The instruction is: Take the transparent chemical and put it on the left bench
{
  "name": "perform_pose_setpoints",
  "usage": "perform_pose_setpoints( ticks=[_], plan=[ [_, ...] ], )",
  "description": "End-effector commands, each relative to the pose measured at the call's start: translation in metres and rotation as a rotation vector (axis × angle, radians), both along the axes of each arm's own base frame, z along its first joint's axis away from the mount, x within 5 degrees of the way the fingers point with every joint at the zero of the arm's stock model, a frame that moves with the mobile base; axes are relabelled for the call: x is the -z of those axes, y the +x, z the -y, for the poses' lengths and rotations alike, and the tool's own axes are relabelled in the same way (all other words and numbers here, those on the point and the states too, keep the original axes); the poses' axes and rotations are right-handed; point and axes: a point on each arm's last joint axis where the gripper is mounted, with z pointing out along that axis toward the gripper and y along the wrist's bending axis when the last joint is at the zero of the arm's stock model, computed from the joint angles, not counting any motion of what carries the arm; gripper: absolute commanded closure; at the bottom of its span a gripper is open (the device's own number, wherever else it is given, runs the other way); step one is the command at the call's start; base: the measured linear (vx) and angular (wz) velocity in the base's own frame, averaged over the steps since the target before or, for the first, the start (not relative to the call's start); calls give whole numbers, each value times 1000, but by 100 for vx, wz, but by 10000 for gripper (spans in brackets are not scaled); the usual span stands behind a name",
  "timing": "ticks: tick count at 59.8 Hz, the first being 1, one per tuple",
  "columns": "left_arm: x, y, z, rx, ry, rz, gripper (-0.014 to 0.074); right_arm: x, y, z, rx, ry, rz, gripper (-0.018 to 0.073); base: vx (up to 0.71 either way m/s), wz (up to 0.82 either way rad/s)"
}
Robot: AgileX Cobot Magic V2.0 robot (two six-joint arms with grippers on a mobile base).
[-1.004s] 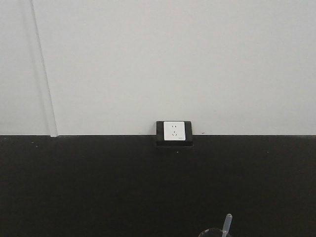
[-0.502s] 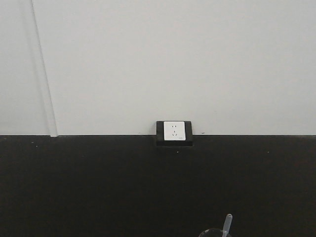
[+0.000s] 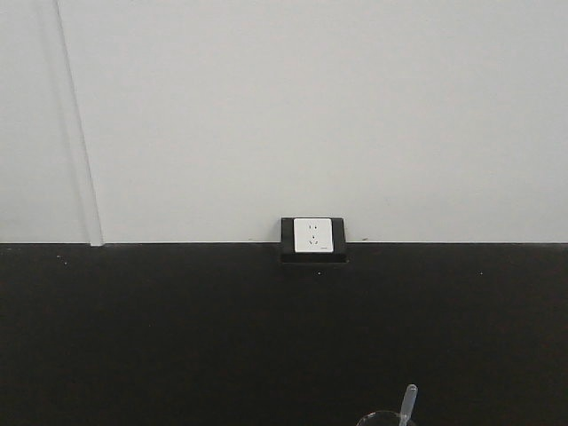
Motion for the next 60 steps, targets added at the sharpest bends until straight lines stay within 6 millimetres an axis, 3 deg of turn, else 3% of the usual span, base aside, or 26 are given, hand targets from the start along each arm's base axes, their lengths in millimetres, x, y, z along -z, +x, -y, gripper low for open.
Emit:
perform_pose_setpoints(
  ticks=[1, 24, 49, 60],
  plan=[
    [-3, -1, 0, 1, -14, 81, 600, -21, 7, -1, -4, 20, 92, 561, 0, 0],
    [-3, -1, 0, 1, -14, 81, 600, -8, 35, -3, -5, 33, -43, 481, 0, 0],
    [-3, -1, 0, 1, -14, 81, 600, 10, 60, -5, -2, 68, -176, 77, 0, 0],
    [-3, -1, 0, 1, -14, 81, 600, -3, 74, -6, -1, 133, -183, 40, 0, 0]
  ],
)
